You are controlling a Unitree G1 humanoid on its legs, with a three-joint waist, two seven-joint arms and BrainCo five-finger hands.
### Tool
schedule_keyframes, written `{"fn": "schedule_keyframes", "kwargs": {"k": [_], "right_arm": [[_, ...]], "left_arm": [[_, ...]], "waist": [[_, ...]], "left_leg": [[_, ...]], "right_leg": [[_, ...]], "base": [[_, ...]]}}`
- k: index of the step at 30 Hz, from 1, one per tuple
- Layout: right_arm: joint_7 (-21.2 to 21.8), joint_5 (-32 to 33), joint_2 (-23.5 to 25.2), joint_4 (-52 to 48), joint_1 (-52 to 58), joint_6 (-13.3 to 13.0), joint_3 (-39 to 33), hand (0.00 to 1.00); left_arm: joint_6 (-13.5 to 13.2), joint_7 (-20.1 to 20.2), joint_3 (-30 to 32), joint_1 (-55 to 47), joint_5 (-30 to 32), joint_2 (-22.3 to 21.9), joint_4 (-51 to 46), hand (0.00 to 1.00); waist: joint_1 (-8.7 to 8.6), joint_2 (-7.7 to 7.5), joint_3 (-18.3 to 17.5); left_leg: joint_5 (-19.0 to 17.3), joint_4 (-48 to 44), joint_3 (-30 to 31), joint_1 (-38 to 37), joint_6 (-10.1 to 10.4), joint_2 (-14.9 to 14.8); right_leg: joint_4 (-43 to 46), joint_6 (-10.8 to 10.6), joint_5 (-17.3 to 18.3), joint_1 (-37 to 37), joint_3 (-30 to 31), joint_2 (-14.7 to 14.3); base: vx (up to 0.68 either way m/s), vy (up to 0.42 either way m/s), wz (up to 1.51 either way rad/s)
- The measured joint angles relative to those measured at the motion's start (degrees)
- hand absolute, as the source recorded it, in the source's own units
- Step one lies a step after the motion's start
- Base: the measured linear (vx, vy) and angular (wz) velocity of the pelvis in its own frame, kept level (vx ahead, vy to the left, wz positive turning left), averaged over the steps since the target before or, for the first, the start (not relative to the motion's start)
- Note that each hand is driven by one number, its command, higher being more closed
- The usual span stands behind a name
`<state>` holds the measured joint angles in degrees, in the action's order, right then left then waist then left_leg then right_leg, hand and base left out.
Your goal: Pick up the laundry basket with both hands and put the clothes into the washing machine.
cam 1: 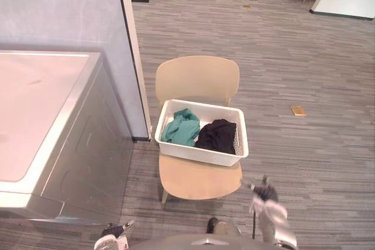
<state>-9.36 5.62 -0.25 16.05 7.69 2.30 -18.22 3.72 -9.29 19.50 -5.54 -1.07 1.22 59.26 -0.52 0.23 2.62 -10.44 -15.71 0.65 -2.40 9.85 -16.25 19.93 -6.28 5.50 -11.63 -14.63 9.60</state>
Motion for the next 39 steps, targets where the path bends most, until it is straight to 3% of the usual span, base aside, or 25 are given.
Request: {"fn": "schedule_keyframes", "kwargs": {"k": [2,4,5,6,7,8,9,10,13,16,23,25,33,39], "right_arm": [[-2.19,-1.53,0.01,-6.88,0.26,-2.09,2.56,0.00],[-3.38,-1.80,-0.16,-11.73,-0.19,-3.73,5.26,0.00],[-3.99,-4.14,-0.17,-14.32,-0.79,-4.19,6.81,0.00],[-4.40,-6.29,-0.93,-15.33,-2.06,-4.79,7.65,0.00],[-4.51,-6.90,-1.51,-15.29,-2.64,-4.87,8.08,0.00],[-4.45,-8.68,-3.16,-15.23,-3.57,-4.86,8.71,0.00],[-4.36,-10.46,-5.30,-15.30,-4.66,-4.88,9.63,0.00],[-4.23,-11.07,-6.26,-14.85,-5.35,-4.84,10.41,0.00],[-2.24,-15.20,-9.65,-14.43,-8.14,-4.78,16.10,0.00],[-0.20,-18.36,-12.00,-12.17,-11.40,-4.86,18.93,0.00],[5.94,-24.11,-21.37,-1.40,-22.94,-4.83,32.94,0.00],[7.89,-25.99,-23.60,3.66,-29.12,-4.77,36.50,0.00],[9.84,-28.60,-27.60,14.30,-43.60,-4.38,46.11,0.00],[9.24,-28.87,-29.29,17.25,-50.93,-2.96,46.81,0.00]], "left_arm": [[-0.27,-1.37,-0.80,-0.11,-0.09,-0.03,-1.38,0.00],[-0.97,-2.45,-2.96,-0.10,-0.15,0.14,-2.72,0.00],[-1.38,-2.93,-4.67,-0.01,-0.14,0.39,-3.43,0.00],[-1.56,-2.92,-6.71,-0.01,-0.05,0.39,-3.69,0.00],[-1.66,-2.92,-7.43,-0.01,0.01,0.46,-3.88,0.00],[-1.70,-2.88,-8.48,0.04,0.16,0.49,-4.21,0.00],[-1.65,-2.68,-9.44,0.02,0.26,0.19,-4.03,0.00],[-1.67,-2.47,-9.59,0.06,0.32,0.24,-3.87,0.00],[-1.78,-1.43,-11.05,0.60,3.13,2.71,-3.18,0.00],[-1.48,-0.36,-13.07,0.86,6.06,3.90,-1.60,0.00],[-1.50,-0.28,-15.24,1.78,6.92,4.62,-0.69,0.00],[-1.57,-0.33,-16.30,3.84,6.92,5.21,-1.07,0.00],[-1.71,-1.21,-19.61,7.67,6.82,6.40,-3.61,0.00],[-1.68,-3.13,-19.79,9.81,5.44,6.47,-4.31,0.00]], "waist": [[0.12,0.30,1.03],[1.20,-0.12,2.34],[1.64,0.33,2.39],[1.52,0.74,2.46],[1.56,0.77,2.46],[1.88,1.08,2.41],[1.98,2.90,2.54],[2.12,3.24,3.01],[2.09,1.59,3.27],[2.20,1.59,3.40],[3.11,1.74,6.58],[3.55,1.62,9.79],[4.63,1.48,16.36],[5.24,1.44,18.86]], "left_leg": [[2.34,-10.71,1.43,3.70,-3.43,-0.01],[7.01,-20.37,2.13,7.20,-3.76,-0.37],[5.35,-23.80,2.00,9.12,-3.36,-0.12],[0.26,-22.41,0.67,10.89,-3.27,1.47],[-0.89,-20.03,-0.29,11.56,-3.33,2.36],[-0.31,-11.45,-2.85,11.33,-3.48,4.00],[5.31,-2.48,-3.65,10.57,-3.67,5.27],[4.55,-1.04,-4.15,10.03,-2.32,5.03],[6.59,3.74,-5.05,9.37,-3.36,7.77],[8.95,8.34,-5.12,8.60,-4.07,9.61],[12.71,14.41,-4.44,9.42,-3.85,9.75],[13.86,14.96,-4.45,10.98,-4.00,9.79],[16.07,15.95,-4.59,14.40,-4.28,9.82],[17.52,17.00,-4.88,15.87,-4.39,9.75]], "right_leg": [[-1.48,0.39,-0.05,3.52,-0.49,-0.42],[-2.29,1.77,0.80,6.24,-0.27,-0.65],[-3.15,2.46,1.24,7.03,-0.29,-0.55],[-4.48,2.56,0.85,7.49,-0.43,-0.21],[-5.37,2.50,0.43,7.70,-0.53,-0.08],[-7.10,1.93,-0.70,8.15,-0.61,-0.03],[-8.24,0.92,-1.62,8.52,-0.88,-1.34],[-8.65,0.63,-1.73,8.83,-0.25,-1.84],[-13.56,-0.55,-4.76,9.10,0.15,-0.62],[-17.05,-1.15,-6.59,9.64,-0.35,0.34],[-18.63,-0.63,-7.76,7.33,-1.68,-0.12],[-18.65,-0.41,-8.67,5.47,-1.59,-0.13],[-17.73,0.08,-10.01,0.93,-0.84,-0.07],[-16.74,0.29,-10.52,-1.78,-0.23,-0.07]], "base": [[0.09,-0.139,0.17],[0.05,-0.122,-0.08],[0.04,-0.068,-0.06],[0.06,-0.040,-0.02],[0.06,-0.011,-0.02],[0.07,0.044,-0.09],[0.07,0.069,-0.14],[0.08,0.072,-0.09],[0.10,0.073,-0.03],[0.06,0.049,0.10],[0.01,-0.018,0.06],[-0.06,0.000,-0.01],[-0.08,0.010,-0.03],[-0.06,0.006,-0.04]]}}
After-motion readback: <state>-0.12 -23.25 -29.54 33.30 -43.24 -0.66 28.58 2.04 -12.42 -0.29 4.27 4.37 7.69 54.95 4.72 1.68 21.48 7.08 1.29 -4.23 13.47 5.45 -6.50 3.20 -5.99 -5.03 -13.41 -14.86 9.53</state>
